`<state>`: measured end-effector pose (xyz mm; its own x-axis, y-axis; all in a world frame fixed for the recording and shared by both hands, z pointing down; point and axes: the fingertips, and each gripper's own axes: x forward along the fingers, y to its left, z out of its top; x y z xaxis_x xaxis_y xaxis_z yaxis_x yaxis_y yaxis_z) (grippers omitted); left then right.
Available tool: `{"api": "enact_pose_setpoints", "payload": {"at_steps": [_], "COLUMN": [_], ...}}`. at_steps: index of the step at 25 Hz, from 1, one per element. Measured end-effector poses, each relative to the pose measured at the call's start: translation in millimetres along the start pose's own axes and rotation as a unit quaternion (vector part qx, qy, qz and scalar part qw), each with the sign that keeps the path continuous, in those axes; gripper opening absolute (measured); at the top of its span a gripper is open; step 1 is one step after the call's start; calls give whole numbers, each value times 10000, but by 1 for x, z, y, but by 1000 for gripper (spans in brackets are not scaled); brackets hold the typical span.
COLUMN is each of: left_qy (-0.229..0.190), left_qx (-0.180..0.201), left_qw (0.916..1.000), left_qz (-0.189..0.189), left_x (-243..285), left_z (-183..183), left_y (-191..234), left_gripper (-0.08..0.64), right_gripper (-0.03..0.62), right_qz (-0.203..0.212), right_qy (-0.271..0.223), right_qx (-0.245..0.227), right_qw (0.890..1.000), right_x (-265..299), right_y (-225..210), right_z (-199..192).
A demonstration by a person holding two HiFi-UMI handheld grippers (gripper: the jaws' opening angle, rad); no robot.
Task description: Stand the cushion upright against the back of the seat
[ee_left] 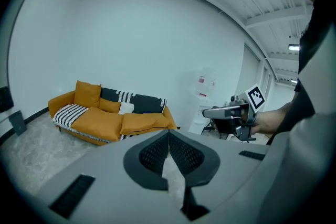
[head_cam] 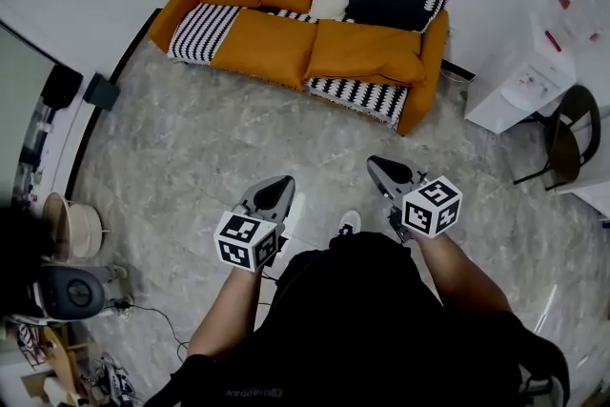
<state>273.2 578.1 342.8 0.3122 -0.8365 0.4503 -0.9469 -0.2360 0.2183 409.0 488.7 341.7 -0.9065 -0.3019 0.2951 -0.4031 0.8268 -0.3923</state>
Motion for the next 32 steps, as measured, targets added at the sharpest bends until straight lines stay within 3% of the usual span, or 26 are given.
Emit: {"api": "enact_pose_setpoints", "payload": {"at_steps": [10,22,32], "left_qy": [110,348,401], "left_qx": [307,454,519], "left_qw": [9989,9963,9930], "left_qz": [-348,-646,-982], "left_x": [88,145,200], "left_z": [56,75,96], "left_y": [10,13,40], "left_gripper": [17,17,17], "right_gripper": [38,38,37], "right_qz": [-484,-982,-1315], "right_qy": [-249,-366,-297], "right_qx": [316,600,609], "right_qw": [9980,9927,9890], "right_x": [0,-20,4], "right_y": [-87,-137,-174], "right_z": [25,27,44]}}
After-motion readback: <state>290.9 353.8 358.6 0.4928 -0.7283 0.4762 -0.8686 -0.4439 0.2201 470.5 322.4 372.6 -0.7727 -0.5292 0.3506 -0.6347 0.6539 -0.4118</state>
